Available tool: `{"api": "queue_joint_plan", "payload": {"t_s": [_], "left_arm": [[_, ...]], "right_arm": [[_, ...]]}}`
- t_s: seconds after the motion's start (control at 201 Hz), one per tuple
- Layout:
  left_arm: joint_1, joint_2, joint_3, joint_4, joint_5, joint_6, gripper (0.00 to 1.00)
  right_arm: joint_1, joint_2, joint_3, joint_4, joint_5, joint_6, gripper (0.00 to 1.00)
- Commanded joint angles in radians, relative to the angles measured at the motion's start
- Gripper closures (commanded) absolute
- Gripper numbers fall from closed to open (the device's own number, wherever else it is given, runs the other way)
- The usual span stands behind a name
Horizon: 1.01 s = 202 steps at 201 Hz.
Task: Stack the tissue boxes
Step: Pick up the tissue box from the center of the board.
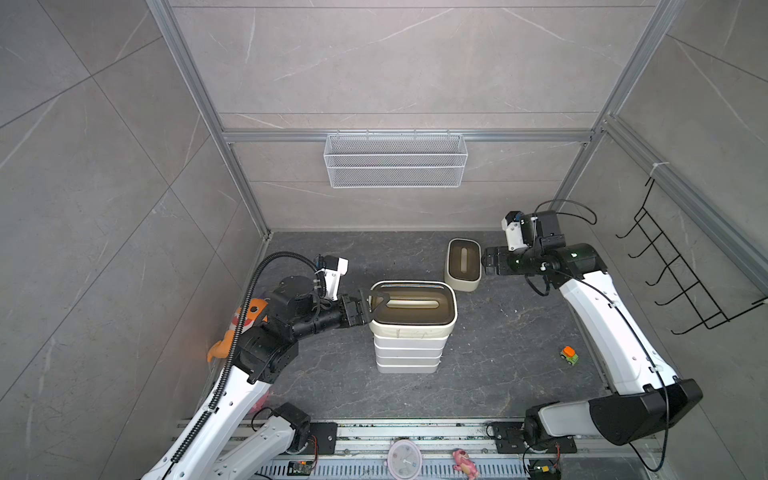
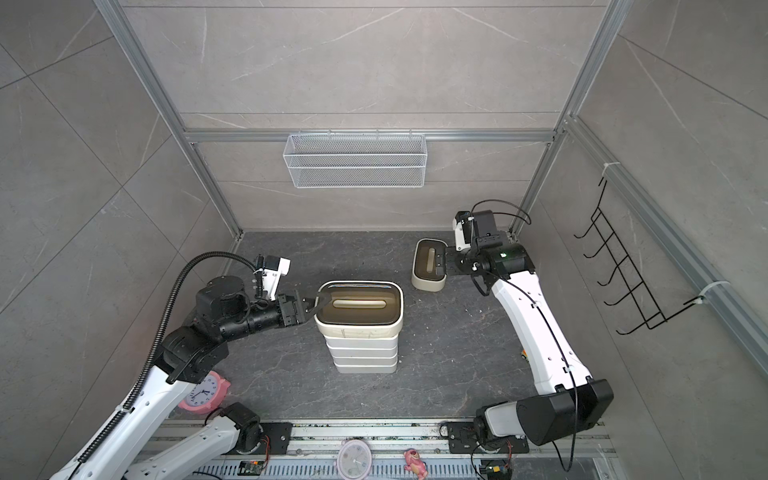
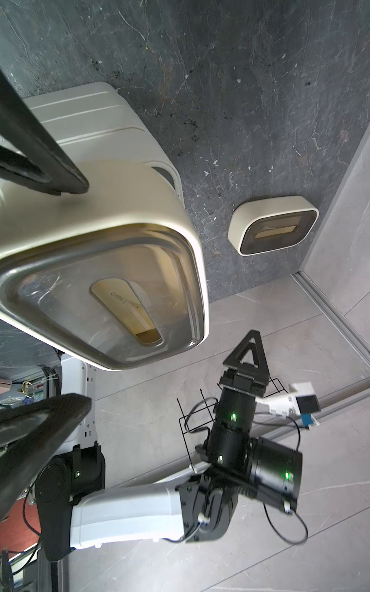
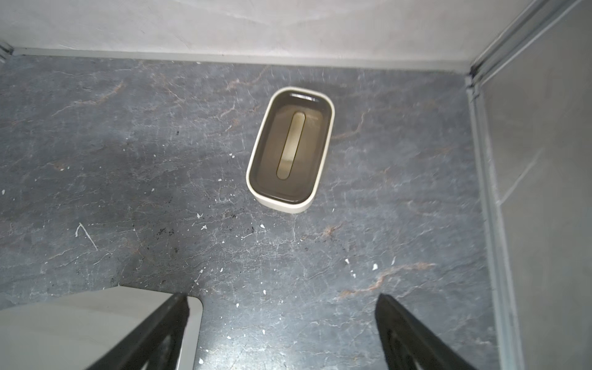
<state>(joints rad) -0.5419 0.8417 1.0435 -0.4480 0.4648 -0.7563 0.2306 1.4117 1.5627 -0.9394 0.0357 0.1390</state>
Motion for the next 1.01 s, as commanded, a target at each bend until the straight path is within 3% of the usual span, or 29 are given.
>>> {"api": "queue_joint_plan", "payload": {"t_s": [0.0, 0.224, 0.414, 0.583, 0.843, 1.002], "left_arm": [[-0.003, 0.006, 0.031, 0.063, 0.015, -0.014, 0.00], [-0.004, 0.011, 0.038, 0.054, 0.006, -0.012, 0.00], [-0.004, -0.010, 0.098, -0.173, -0.210, 0.128, 0.00], [-0.003, -0.033, 0.126, -0.356, -0.401, 0.213, 0.00], [-0.003, -0.077, 0.071, -0.320, -0.333, 0.233, 0.00], [-0.004, -0.093, 0.053, -0.288, -0.327, 0.226, 0.00]], "right_arm": [[-0.005, 0.006, -0.070, 0.080, -0.040, 0.072, 0.09], [-0.005, 0.036, -0.193, 0.179, 0.015, 0.101, 0.11], [-0.006, 0.125, -0.278, 0.323, 0.107, 0.166, 0.16], [-0.008, 0.251, -0.231, 0.425, 0.138, 0.205, 0.21], [-0.044, 0.460, -0.073, 0.496, 0.174, 0.189, 0.23], [-0.079, 0.576, 0.025, 0.508, 0.121, 0.185, 0.27]]}}
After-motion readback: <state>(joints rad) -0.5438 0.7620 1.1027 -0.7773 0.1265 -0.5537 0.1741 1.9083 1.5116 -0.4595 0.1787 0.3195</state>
